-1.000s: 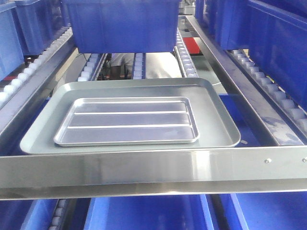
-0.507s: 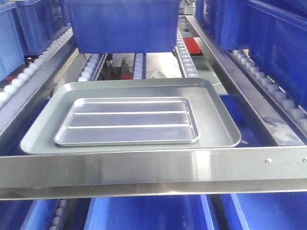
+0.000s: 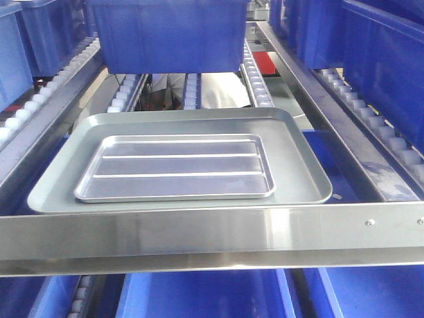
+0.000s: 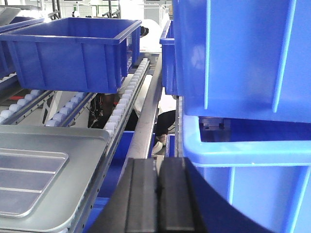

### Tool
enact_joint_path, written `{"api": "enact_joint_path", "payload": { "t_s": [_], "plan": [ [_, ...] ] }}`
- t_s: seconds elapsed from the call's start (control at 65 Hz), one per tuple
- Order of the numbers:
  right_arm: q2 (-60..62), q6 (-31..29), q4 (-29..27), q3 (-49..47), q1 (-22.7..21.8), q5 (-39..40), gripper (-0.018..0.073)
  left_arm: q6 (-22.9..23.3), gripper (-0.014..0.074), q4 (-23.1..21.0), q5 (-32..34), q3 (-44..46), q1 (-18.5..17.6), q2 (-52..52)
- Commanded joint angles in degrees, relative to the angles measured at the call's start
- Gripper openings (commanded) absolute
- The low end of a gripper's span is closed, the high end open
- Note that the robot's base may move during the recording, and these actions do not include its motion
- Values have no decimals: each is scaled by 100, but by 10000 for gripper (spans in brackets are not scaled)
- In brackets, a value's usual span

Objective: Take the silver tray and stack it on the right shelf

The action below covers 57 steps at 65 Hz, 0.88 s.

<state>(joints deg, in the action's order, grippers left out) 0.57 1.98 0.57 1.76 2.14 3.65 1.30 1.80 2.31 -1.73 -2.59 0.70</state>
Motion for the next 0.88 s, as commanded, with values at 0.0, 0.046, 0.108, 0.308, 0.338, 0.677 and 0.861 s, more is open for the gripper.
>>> {"api": "enact_joint_path", "payload": {
  "t_s": [0.0,0.046,0.108,0.308,0.338,0.677,0.861],
  "plan": [
    [110,3,66,-6,-48,552,57,-15,-92,-35,472,-145,22,74],
    [110,3,66,-6,-48,552,57,-15,-92,-15,482,-145,22,74],
    [110,3,66,-6,-48,552,57,-15,-92,-15,482,-145,22,74],
    [110,3,66,-6,-48,552,57,-15,-92,-15,482,-145,22,74],
    [110,3,66,-6,-48,552,57,-15,-92,-15,482,-145,22,74],
    [110,3,66,-6,-48,552,57,-15,-92,-15,482,-145,22,74],
    [110,3,66,-6,-48,552,57,-15,-92,-15,482,-145,22,74]
  ]
}}
